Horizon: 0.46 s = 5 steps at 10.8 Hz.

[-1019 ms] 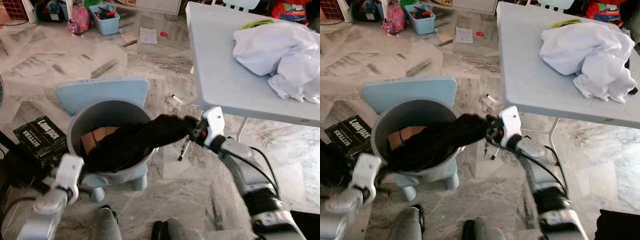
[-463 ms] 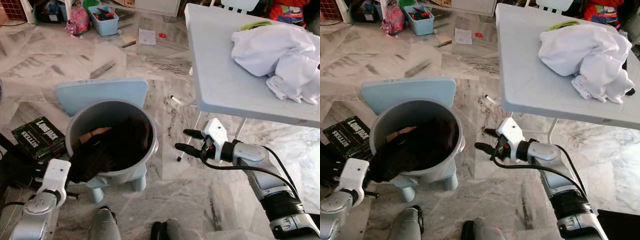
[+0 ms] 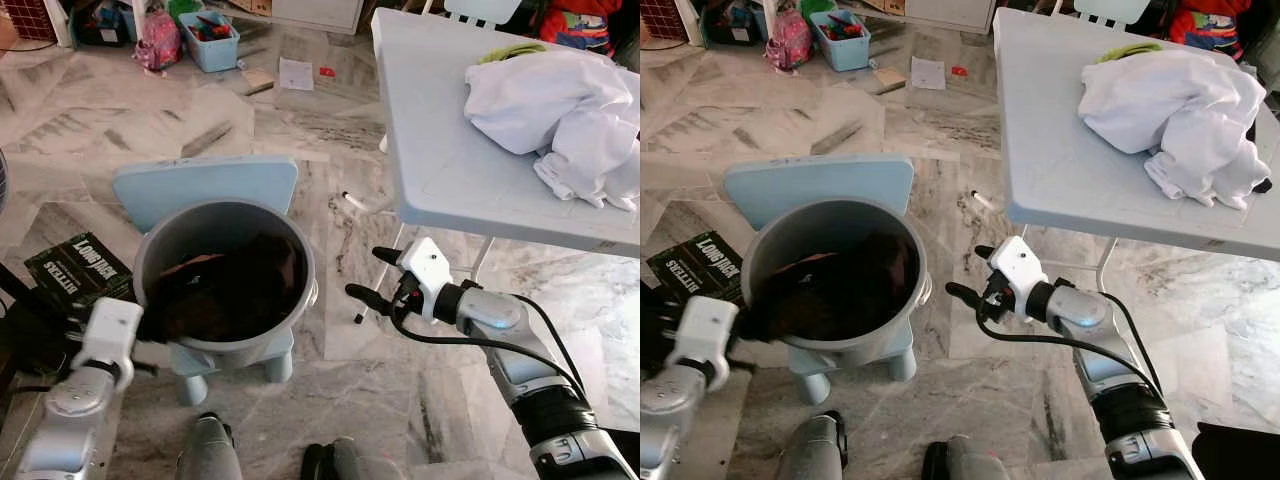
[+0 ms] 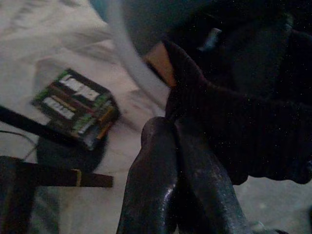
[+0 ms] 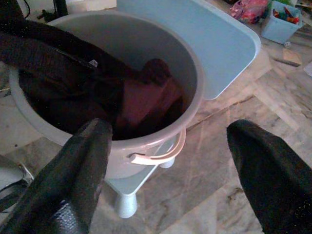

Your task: Hang hanger

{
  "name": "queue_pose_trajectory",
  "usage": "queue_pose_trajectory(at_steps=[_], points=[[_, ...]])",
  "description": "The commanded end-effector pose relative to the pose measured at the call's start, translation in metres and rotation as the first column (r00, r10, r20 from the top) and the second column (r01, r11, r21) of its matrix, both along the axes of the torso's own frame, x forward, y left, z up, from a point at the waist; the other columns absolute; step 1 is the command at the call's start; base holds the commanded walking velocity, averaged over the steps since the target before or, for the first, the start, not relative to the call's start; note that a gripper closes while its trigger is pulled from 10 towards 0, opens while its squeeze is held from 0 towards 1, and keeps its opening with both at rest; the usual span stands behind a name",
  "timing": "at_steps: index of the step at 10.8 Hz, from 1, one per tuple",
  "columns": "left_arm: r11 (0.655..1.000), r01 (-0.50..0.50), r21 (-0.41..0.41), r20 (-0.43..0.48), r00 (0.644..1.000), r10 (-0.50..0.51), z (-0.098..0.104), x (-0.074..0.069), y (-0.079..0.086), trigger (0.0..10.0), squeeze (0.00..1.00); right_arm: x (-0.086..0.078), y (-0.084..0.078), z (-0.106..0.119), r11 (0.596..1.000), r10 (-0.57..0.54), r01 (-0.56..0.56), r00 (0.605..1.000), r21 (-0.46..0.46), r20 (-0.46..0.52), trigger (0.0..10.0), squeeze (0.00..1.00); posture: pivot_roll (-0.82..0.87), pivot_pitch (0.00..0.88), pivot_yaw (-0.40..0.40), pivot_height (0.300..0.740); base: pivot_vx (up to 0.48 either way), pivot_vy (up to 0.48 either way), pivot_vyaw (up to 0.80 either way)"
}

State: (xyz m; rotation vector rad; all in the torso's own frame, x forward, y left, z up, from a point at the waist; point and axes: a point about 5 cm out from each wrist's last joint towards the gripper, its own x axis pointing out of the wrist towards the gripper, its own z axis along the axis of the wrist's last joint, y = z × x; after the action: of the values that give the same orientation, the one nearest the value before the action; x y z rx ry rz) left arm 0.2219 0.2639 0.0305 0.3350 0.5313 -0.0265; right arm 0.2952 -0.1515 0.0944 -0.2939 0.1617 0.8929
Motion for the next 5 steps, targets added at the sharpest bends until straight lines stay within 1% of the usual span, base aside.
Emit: queue_pose_trajectory(at_steps=[1, 2, 3, 4, 5], points=[[0.997, 0.07, -0.024, -0.023, 0.997, -0.07, -0.006, -0.003, -0.011, 0.0, 0.0, 0.0, -0.003, -0.001, 1.0, -0.017, 0.018, 1.0, -0.01, 0.007, 10.0, 1.0, 0.01, 0.117, -0.152, 0.74, 0.0, 0.0, 0.0], [0.994, 0.106, -0.006, 0.061, 0.993, -0.105, 0.005, 0.003, -0.017, 0.0, 0.0, 0.003, -0.004, 0.0, 0.999, -0.037, 0.037, 0.999, -0.01, 0.022, 10.0, 1.0, 0.01, 0.117, -0.152, 0.74, 0.0, 0.0, 0.0], [0.993, 0.116, -0.001, 0.123, 0.986, -0.115, 0.014, 0.009, -0.021, 0.0, 0.0, 0.004, -0.005, 0.0, 0.999, -0.047, 0.047, 0.998, -0.013, 0.032, 10.0, 1.0, 0.02, 0.116, -0.154, 0.74, 0.0, 0.0, 0.0], [0.981, 0.191, 0.029, 0.281, 0.941, -0.192, 0.043, 0.024, -0.039, 0.0, 0.0, 0.006, -0.005, 0.001, 0.998, -0.061, 0.062, 0.997, -0.011, 0.044, 10.0, 1.0, 0.02, 0.116, -0.154, 0.74, 0.0, 0.0, 0.0], [0.958, 0.281, 0.062, 0.316, 0.904, -0.286, 0.056, 0.032, -0.06, 0.0, 0.0, 0.008, -0.003, 0.002, 0.997, -0.072, 0.072, 0.996, -0.004, 0.052, 10.0, 1.0, 0.02, 0.115, -0.153, 0.74, 0.0, 0.0, 0.0]])
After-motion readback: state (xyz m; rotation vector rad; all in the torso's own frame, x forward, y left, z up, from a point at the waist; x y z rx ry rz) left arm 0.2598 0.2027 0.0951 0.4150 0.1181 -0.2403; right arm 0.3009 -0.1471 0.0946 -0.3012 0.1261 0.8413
